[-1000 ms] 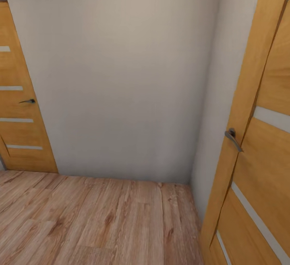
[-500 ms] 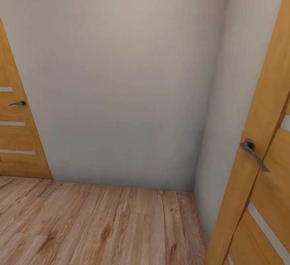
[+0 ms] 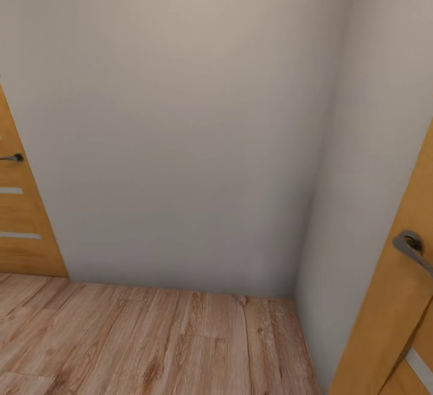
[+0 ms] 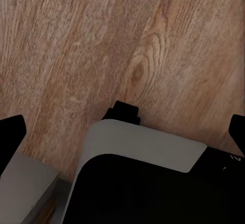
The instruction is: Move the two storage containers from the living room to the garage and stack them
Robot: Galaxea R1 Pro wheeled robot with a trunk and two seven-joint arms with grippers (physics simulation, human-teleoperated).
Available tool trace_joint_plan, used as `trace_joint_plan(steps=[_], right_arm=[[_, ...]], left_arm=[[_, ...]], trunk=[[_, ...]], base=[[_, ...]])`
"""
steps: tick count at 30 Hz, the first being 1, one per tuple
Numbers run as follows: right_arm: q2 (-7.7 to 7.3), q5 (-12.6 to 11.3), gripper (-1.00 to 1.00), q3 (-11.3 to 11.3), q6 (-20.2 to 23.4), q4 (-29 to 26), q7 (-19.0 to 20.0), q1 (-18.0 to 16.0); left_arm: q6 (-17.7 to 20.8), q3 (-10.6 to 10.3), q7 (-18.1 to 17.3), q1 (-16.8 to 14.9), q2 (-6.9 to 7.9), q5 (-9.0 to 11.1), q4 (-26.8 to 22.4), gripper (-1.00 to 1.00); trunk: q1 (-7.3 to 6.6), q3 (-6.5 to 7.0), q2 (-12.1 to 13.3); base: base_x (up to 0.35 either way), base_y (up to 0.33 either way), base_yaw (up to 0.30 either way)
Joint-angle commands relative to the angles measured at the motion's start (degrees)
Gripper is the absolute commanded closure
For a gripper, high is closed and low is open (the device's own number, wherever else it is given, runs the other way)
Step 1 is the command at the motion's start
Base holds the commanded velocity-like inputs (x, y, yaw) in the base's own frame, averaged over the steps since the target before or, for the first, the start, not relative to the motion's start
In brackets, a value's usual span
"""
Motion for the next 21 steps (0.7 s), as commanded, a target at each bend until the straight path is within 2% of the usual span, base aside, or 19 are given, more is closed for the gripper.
trace_joint_plan(steps=[1,9,21], right_arm=[[0.01,-0.59,-1.00,0.49,-0.36,0.18,-0.03,-0.07],[-0.01,-0.61,-1.00,0.49,-0.49,0.18,-0.08,-0.07],[-0.01,-0.68,-1.00,0.49,-0.53,0.18,-0.09,-0.07]], left_arm=[[-0.19,-0.29,0.16,-0.04,-0.02,0.41,0.03,-1.00],[-0.19,-0.28,0.16,-0.02,0.00,0.45,0.03,-1.00],[-0.25,-0.28,0.16,-0.04,-0.02,0.46,0.03,-1.00]], trunk=[[0.03,-0.06,-0.03],[0.03,-0.06,-0.03],[0.03,-0.06,-0.03]], base=[[0.322,0.000,0.000],[0.322,0.000,0.014],[0.322,0.000,0.246]])
